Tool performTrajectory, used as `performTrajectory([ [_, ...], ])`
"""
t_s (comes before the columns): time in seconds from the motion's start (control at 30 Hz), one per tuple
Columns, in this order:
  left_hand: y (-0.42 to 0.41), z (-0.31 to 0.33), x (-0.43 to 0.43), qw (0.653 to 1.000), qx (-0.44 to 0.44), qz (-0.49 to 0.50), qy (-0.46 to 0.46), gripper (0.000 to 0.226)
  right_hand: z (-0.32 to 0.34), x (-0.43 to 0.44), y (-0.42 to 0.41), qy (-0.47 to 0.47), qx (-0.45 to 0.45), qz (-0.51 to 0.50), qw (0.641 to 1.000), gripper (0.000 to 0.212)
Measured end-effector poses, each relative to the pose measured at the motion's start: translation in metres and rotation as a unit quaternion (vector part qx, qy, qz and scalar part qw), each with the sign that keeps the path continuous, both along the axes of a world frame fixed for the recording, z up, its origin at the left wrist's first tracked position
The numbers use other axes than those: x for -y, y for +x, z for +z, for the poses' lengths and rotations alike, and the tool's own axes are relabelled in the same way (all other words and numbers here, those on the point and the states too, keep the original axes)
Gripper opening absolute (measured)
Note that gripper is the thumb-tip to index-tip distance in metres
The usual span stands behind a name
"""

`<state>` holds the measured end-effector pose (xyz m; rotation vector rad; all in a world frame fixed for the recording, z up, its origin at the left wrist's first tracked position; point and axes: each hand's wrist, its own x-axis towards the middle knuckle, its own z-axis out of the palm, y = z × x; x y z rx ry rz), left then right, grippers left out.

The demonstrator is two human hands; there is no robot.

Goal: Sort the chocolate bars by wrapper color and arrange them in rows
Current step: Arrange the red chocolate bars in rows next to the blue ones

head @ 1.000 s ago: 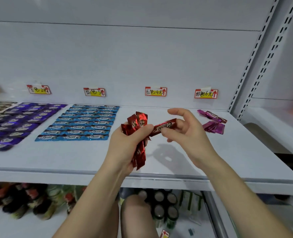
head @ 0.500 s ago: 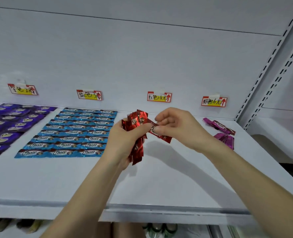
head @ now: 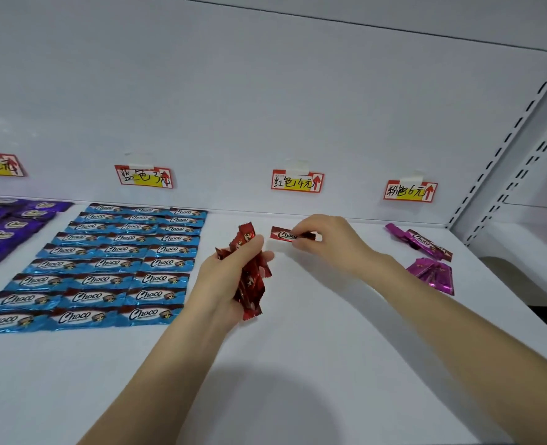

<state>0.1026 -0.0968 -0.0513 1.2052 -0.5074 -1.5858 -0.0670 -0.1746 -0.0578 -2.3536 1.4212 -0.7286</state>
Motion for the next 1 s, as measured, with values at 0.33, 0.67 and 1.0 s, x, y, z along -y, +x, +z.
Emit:
performTrajectory([
  [0.33,0.006,-0.006,0.0,0.991,-0.097,0.047,0.081,0.025,-0.031,0.029,0.021,-0.039,-0.104,-0.05,0.993,0.028],
  [0.67,0.012,-0.007,0.001,0.985,-0.128,0.062,0.103,0.027,-0.034,0.033,0.042,0.027,-0.161,-0.045,0.986,0.041],
  [1.0,0.014,-0.008,0.001,0.984,-0.131,0.056,0.107,0.03,-0.039,0.044,0.055,0.021,-0.197,-0.036,0.98,0.048],
])
